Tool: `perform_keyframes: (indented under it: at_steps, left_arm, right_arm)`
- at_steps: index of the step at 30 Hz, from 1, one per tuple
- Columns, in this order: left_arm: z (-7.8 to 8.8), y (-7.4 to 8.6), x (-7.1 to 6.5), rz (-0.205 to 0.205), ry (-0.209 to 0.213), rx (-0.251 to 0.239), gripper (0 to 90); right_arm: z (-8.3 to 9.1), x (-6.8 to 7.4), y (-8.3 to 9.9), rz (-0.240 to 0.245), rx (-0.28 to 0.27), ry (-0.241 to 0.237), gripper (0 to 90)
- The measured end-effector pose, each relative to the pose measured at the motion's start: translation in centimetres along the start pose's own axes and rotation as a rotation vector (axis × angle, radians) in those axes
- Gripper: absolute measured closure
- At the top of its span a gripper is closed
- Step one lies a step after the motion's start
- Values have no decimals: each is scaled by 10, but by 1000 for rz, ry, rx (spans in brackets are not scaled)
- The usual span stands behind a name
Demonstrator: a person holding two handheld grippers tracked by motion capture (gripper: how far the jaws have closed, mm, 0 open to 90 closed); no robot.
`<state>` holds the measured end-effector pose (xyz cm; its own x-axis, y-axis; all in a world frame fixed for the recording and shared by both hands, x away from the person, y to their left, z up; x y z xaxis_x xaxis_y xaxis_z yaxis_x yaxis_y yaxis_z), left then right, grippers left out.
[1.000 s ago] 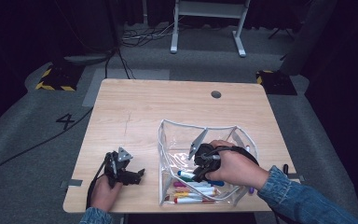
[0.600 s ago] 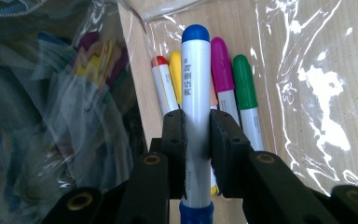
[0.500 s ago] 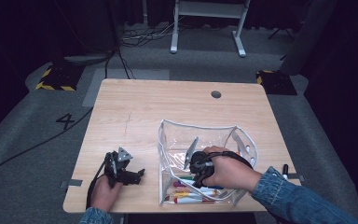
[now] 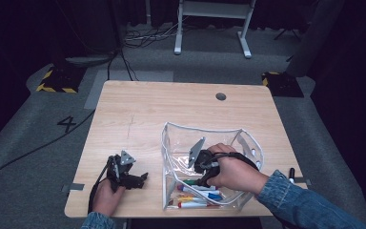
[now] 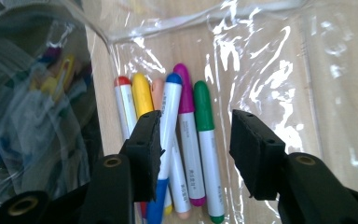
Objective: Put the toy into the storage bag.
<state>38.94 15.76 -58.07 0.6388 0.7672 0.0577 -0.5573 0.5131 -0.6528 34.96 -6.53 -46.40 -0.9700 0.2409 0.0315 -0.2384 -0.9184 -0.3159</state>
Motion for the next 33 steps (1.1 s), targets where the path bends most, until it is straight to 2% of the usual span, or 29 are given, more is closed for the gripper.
perform_keyframes:
  at_steps: [5,11,14,17,21,27,33]
  left_arm:
    - [0,0,0,0,0,0,0]
    - [0,0,0,0,0,0,0]
    - [0,0,0,0,0,0,0]
    - [0,0,0,2,-1,-1,0]
    - [0,0,0,3,0,-1,0]
    - [0,0,0,3,0,0,0]
    - [0,0,0,3,-1,0,0]
  right_arm:
    - [20,-5,-9,-13,-94,29,505]
    - [55,-14,-12,-59,-206,72,484]
    - [79,-19,-10,-113,-273,79,483]
    - [96,-23,-5,-146,-310,91,486]
    - [113,-30,7,-189,-346,109,484]
    - [135,-41,36,-267,-383,138,484]
    - [152,-59,75,-366,-418,181,480]
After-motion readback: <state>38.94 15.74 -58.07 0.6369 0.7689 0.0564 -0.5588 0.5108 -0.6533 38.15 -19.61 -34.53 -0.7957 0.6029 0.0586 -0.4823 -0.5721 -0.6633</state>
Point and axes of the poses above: each handheld gripper's, and its own axes: z roughly backward along the jaws, y roughly out of its underside, x roughly to its left, the point moved 10 cm from there along -z, roughly forward along the jaws, and after that the axes turned 8 degrees about -z, right-handed, at the moved point
